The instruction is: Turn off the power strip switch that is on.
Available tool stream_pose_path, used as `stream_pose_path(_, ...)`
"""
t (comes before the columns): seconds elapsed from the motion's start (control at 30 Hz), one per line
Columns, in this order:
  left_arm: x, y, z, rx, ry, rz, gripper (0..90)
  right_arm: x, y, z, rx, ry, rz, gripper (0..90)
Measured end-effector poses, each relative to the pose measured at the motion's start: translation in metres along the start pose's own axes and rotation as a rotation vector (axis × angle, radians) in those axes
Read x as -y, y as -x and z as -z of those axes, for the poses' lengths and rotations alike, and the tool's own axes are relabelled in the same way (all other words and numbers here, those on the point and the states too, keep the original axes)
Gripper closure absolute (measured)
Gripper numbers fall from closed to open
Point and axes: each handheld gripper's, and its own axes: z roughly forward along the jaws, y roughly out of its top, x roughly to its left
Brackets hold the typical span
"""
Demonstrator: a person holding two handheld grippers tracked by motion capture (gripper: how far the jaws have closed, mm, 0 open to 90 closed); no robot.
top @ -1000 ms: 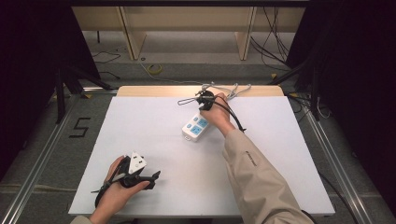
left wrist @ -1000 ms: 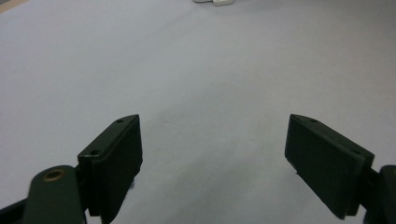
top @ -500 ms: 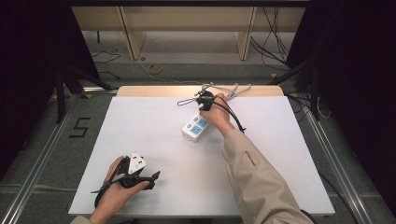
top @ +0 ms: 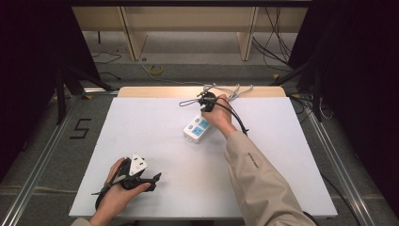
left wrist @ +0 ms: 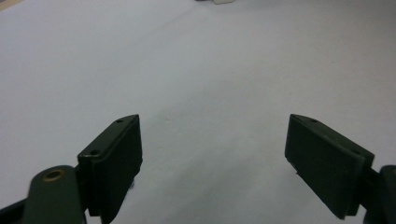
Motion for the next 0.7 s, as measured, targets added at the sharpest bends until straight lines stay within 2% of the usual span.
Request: stream_pose_path(0.7, 0.0005, 0.0000, 0.0001, -0.002, 0.000, 0.001, 18.7, 0.0022, -0.0001, 0.0002, 0.001, 0.020, -0.001, 90.0)
